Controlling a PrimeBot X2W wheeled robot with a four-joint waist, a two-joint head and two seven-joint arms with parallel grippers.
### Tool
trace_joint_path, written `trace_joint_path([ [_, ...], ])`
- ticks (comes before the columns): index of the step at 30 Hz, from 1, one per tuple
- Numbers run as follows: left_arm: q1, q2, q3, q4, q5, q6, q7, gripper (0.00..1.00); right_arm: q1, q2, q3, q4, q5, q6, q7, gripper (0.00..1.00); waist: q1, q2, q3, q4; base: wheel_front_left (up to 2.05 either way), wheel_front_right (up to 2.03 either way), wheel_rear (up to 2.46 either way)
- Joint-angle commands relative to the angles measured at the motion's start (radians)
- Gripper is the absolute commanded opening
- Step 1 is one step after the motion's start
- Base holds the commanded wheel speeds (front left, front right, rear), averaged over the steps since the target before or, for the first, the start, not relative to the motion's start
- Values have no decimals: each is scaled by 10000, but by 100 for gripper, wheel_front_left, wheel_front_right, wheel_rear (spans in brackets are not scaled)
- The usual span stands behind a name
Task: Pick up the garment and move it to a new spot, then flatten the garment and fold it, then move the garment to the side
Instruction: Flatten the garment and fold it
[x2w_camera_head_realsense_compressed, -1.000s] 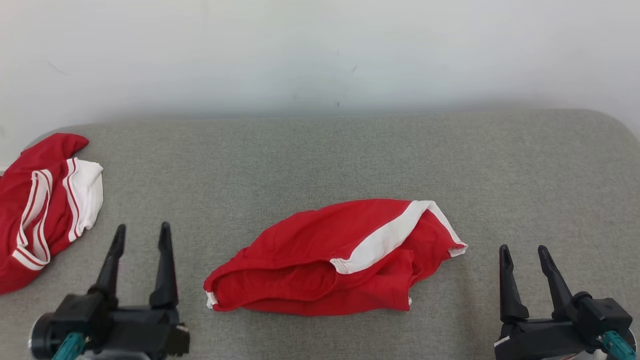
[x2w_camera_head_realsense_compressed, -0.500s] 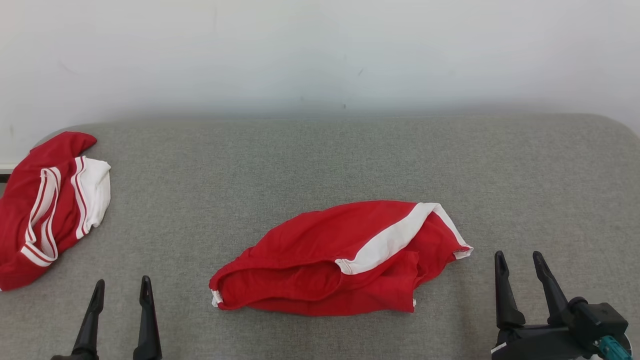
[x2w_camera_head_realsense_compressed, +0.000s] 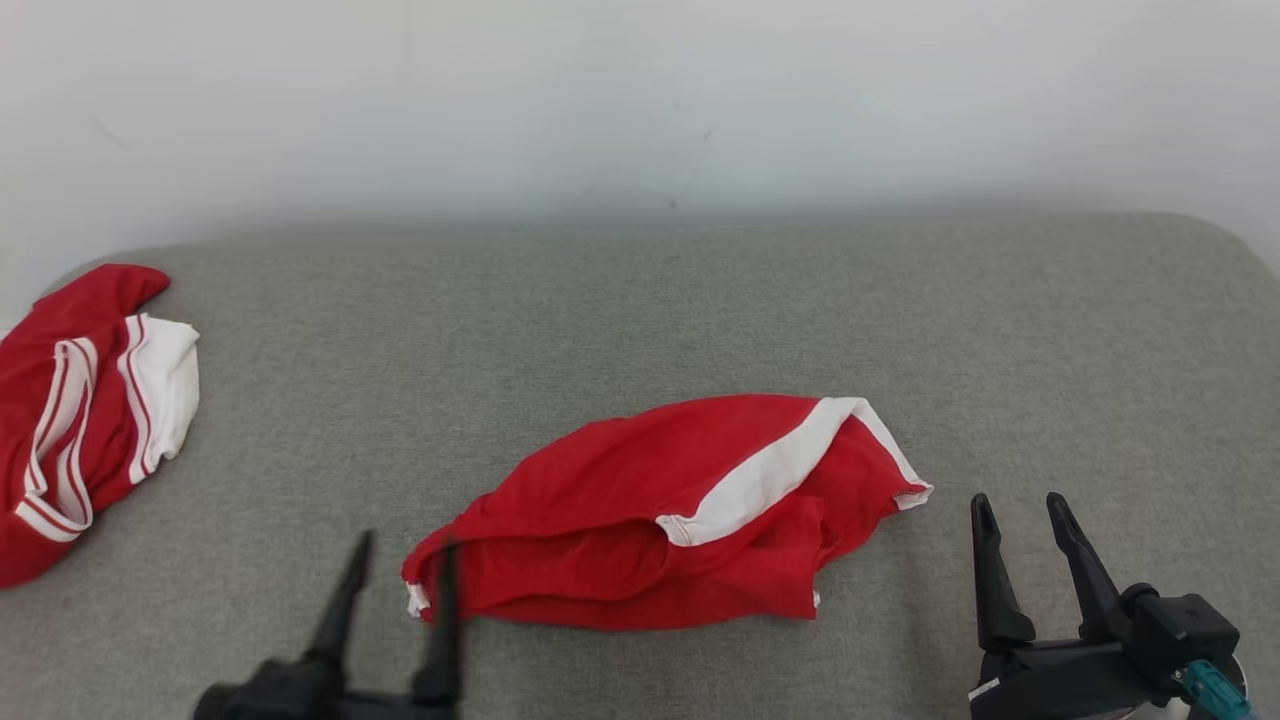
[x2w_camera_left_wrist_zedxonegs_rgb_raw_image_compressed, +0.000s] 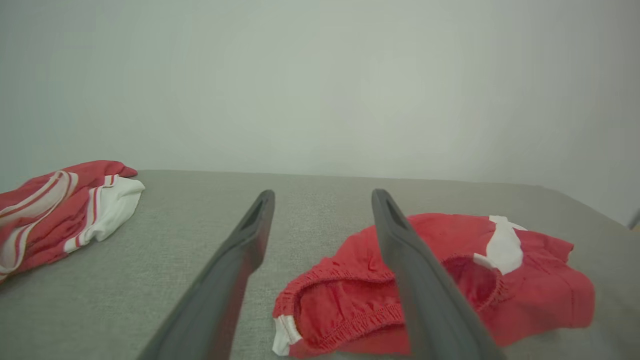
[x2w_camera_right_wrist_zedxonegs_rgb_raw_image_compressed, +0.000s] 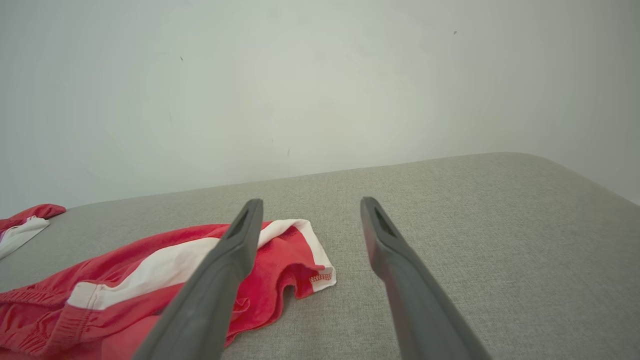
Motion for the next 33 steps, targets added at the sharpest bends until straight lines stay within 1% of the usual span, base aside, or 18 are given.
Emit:
trace_joint_path([
  [1, -330, -28, -395, 224, -125, -68, -33, 100, -45, -63, 44, 6, 31, -22, -5, 100, 0, 0, 107, -131, 0, 0, 0],
  [5, -1175, 156, -2067, 1123, -450, -57, -33, 100, -193, -26, 98, 15, 42, -22, -5, 100, 0, 0, 249, -424, 0, 0, 0],
  [10, -2175, 384, -3552, 2361, -1158, -50, -33, 100, -318, 31, 139, 48, 92, -22, -5, 100, 0, 0, 490, -899, 0, 0, 0],
  [14, -2791, 612, -4237, 3359, -1647, -52, 85, 100, -409, 83, 139, 26, 104, -22, -5, 100, 0, 0, 719, -1315, 0, 0, 0],
  [20, -3416, 886, -4911, 4199, -2301, -51, 76, 100, -507, 179, 103, -33, 134, -22, -5, 100, 0, 0, 1062, -1849, 0, 0, 0],
  [22, -3577, 881, -4989, 4351, -2452, -51, 50, 100, -539, 193, 95, -40, 127, -22, -5, 100, 0, 0, 1104, -1917, 0, 0, 0],
  [23, -3680, 879, -5057, 4410, -2500, -52, 35, 86, -547, 197, 83, -51, 125, -22, -5, 100, 0, 0, 1119, -1936, 0, 0, 0],
  [24, -3806, 898, -5090, 4447, -2518, -52, 15, 44, -554, 204, 74, -53, 129, -22, -5, 100, 0, 0, 1128, -1948, 0, 0, 0],
  [25, -3941, 928, -5090, 4509, -2508, -52, 5, 23, -556, 210, 68, -53, 129, -22, -5, 100, 0, 0, 1134, -1952, 0, 0, 0],
  [26, -4065, 941, -5067, 4551, -2511, -52, -12, 0, -552, 216, 51, -53, 116, -22, -5, 100, 0, 0, 1132, -1947, 0, 0, 0],
  [30, -4771, 916, -4930, 4519, -2475, -52, -28, 0, -508, 244, -40, -50, 2, -22, -3, 100, 0, 0, 1067, -1764, 0, 0, 0],
  [33, -5464, 1185, -4767, 4397, -2535, -52, -19, 0, -538, 249, 7, -15, -9, -22, -5, 100, 0, 0, 1027, -1597, 0, 0, 0],
])
